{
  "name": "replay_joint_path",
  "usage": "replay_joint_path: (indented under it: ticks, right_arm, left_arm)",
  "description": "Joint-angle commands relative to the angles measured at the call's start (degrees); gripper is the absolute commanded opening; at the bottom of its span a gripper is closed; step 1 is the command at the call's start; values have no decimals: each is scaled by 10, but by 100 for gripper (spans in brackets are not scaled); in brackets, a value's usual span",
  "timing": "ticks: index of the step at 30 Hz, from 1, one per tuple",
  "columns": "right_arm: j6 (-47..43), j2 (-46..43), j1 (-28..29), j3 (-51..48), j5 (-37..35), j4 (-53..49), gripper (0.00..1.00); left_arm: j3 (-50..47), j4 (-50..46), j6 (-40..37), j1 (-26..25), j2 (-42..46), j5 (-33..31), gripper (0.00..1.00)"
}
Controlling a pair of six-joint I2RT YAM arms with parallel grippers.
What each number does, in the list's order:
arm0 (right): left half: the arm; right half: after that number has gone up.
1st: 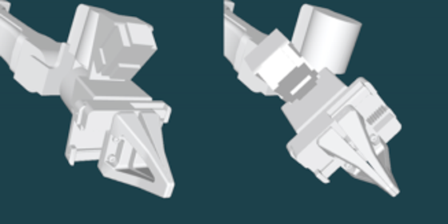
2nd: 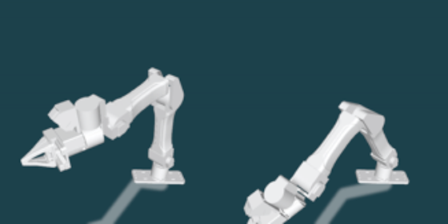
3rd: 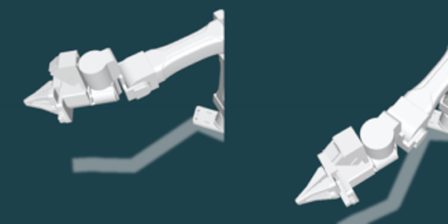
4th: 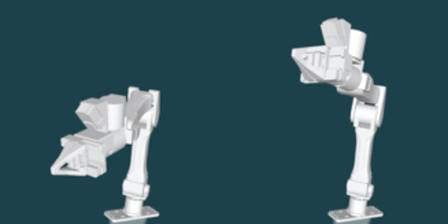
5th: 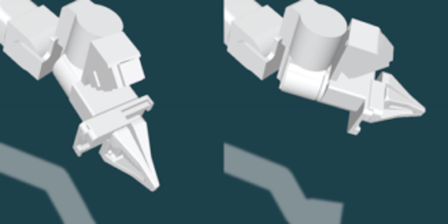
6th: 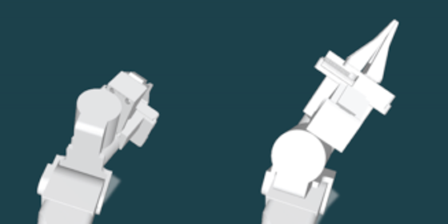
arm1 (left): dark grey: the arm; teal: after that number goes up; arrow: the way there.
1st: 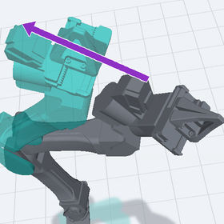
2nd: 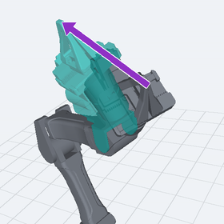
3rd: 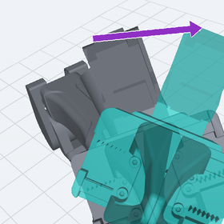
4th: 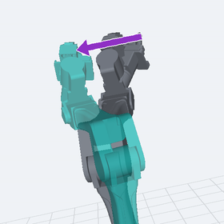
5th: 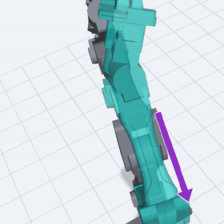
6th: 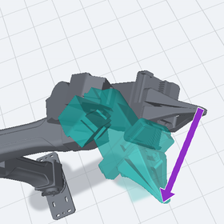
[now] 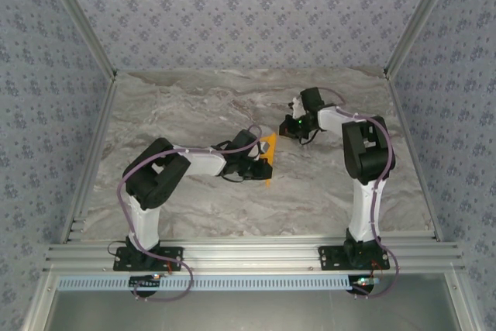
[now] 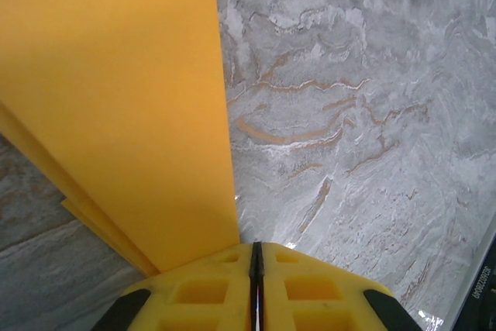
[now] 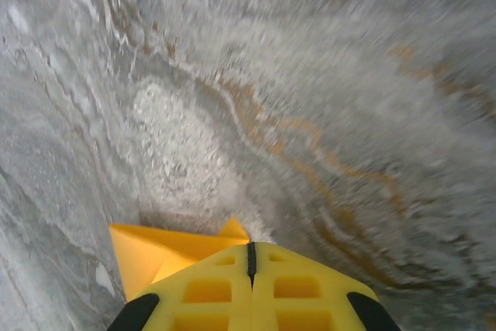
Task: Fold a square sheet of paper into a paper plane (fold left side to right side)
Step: Fold the wing for the fifth time at the center of the table.
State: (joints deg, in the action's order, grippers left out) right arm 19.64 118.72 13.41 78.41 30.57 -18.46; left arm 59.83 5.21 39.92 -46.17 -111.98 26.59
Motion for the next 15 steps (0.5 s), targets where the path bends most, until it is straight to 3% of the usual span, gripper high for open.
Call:
replay_joint_path:
  ticks: [1, 9, 15]
  right_arm:
    - [-14, -31, -6, 8, -15, -14, 4]
    - [17, -148, 0, -76, -45, -7, 16]
    - [50, -228, 51, -151, -96, -13, 36]
  left_arm:
    - [-12, -46, 1, -8, 9, 20, 14]
    - [40, -97, -38, 2, 117, 26, 32]
    - [-18, -150, -62, 24, 264, -93, 43]
